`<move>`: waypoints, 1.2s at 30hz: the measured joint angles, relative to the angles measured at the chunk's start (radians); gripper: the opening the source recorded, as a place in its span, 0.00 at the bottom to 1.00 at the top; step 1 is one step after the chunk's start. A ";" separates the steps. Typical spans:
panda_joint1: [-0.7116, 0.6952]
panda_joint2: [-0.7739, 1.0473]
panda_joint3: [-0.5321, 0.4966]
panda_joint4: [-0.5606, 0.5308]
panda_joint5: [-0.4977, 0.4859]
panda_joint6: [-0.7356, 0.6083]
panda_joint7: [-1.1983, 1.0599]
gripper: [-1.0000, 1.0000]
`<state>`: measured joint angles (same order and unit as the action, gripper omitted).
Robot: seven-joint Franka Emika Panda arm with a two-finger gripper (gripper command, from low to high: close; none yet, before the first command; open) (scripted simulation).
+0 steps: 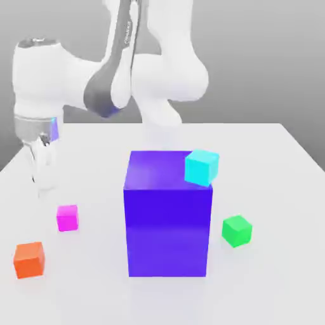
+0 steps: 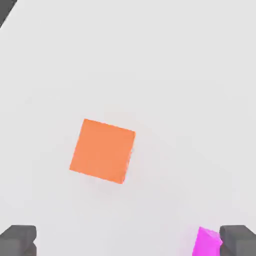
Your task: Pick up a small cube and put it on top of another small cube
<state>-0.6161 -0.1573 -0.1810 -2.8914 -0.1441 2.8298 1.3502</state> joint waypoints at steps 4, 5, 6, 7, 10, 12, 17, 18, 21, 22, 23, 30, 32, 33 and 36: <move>-0.032 0.083 -0.051 -0.071 0.063 0.073 0.010 0.50; -0.033 0.104 -0.054 -0.073 0.080 0.090 0.005 0.50; -0.024 0.126 -0.060 -0.071 0.094 0.107 -0.001 0.50; -0.022 0.148 -0.058 -0.067 0.116 0.124 -0.013 0.50; -0.031 0.215 -0.022 -0.053 0.194 0.177 -0.062 0.50; -0.068 0.259 0.028 -0.044 0.245 0.213 -0.097 0.50; -0.185 0.369 0.156 -0.027 0.304 0.305 -0.147 0.50; -0.207 0.391 0.177 -0.025 0.303 0.323 -0.149 0.50; -0.222 0.407 0.190 -0.024 0.305 0.337 -0.153 0.00; -0.222 0.407 0.190 -0.024 0.304 0.338 -0.153 0.00; -0.222 0.407 0.190 -0.024 0.304 0.338 -0.152 0.00; -0.167 0.335 0.132 -0.032 0.268 0.278 -0.117 0.00; -0.140 0.292 0.095 -0.039 0.231 0.242 -0.088 0.00; -0.130 0.270 0.080 -0.043 0.210 0.223 -0.072 0.00; -0.125 0.203 0.055 -0.056 0.152 0.169 -0.033 0.00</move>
<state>-0.7415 0.0457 -0.1256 -2.9474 0.0079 2.9992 1.3173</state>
